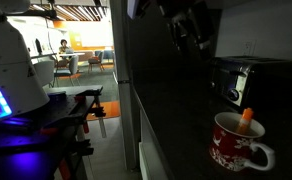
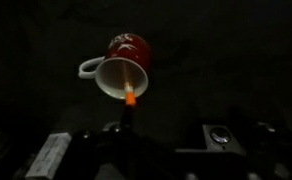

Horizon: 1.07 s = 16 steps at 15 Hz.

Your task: Pick up the pen from the mug cup and put it on the countertop.

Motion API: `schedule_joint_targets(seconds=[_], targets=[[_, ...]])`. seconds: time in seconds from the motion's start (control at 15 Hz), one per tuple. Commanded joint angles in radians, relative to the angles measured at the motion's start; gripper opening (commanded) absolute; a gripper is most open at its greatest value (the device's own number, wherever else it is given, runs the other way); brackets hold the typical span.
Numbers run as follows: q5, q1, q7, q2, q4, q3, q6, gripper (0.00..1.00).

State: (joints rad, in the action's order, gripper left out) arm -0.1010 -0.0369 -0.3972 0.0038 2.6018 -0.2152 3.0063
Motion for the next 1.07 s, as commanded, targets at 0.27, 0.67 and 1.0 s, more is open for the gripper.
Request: schedule_joint_targets(seconds=[0.27,0.67,1.0], targets=[[-0.166,-0.028,-0.131,0.213,-0.209,0.015,-0.057,1.00],[-0.166,-0.044,-0.129,0.273,-0.264,0.017,-0.071,1.00],[0.087,-0.096,0.023,0.324,-0.324,-0.001,-0.314,1.00]])
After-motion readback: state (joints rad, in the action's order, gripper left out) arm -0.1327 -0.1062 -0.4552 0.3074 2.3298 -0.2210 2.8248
